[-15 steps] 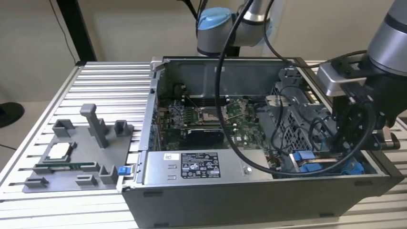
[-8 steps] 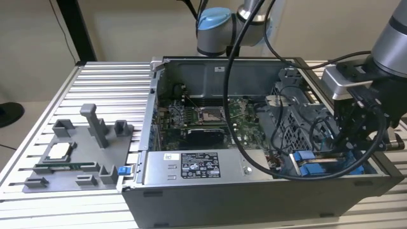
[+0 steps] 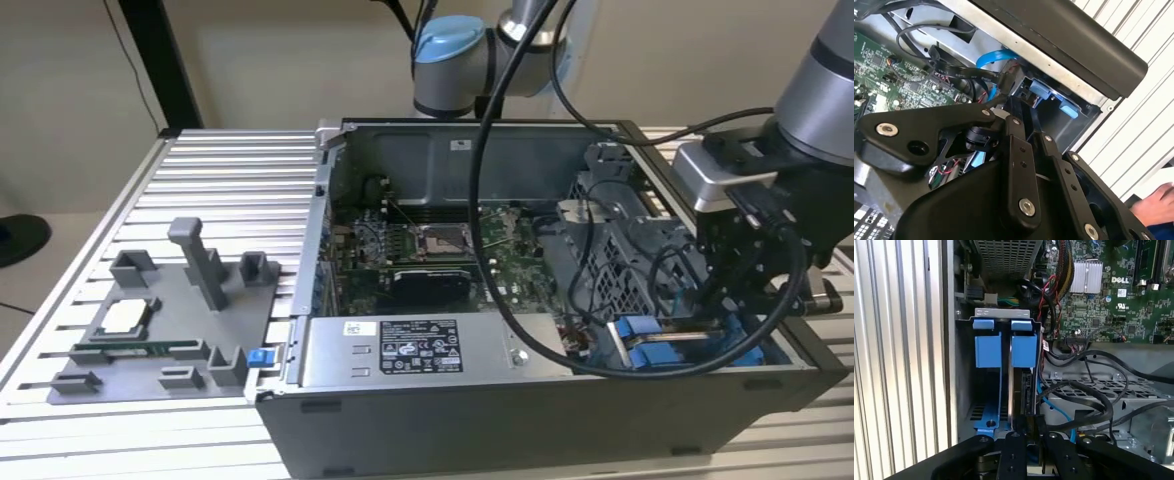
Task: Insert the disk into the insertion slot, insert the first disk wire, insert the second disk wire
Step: 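Insert the first disk wire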
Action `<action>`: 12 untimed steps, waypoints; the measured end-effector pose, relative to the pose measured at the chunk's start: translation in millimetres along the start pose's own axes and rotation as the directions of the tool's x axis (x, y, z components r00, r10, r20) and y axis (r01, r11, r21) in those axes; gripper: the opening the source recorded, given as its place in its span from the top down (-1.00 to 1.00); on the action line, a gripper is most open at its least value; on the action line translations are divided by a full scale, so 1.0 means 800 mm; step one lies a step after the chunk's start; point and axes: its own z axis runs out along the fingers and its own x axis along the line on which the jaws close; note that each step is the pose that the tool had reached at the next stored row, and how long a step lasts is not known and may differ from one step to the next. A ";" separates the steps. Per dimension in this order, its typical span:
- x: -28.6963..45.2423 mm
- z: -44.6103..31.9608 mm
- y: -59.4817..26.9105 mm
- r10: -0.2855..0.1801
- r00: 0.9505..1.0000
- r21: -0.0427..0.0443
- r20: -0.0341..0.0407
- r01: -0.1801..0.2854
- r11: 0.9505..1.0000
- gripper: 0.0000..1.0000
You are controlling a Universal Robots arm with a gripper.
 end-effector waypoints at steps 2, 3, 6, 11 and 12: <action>0.0000 0.0000 0.000 0.000 1.000 0.000 0.000 0.000 1.000 1.00; -0.0001 -0.0001 0.000 0.000 1.000 0.000 0.000 0.000 1.000 1.00; -0.0002 0.0001 0.000 0.000 1.000 0.000 0.000 0.000 1.000 1.00; -0.0001 0.0011 0.003 0.000 1.000 0.000 0.000 0.000 1.000 1.00; -0.0001 0.0014 0.003 0.000 1.000 0.000 0.000 0.000 1.000 1.00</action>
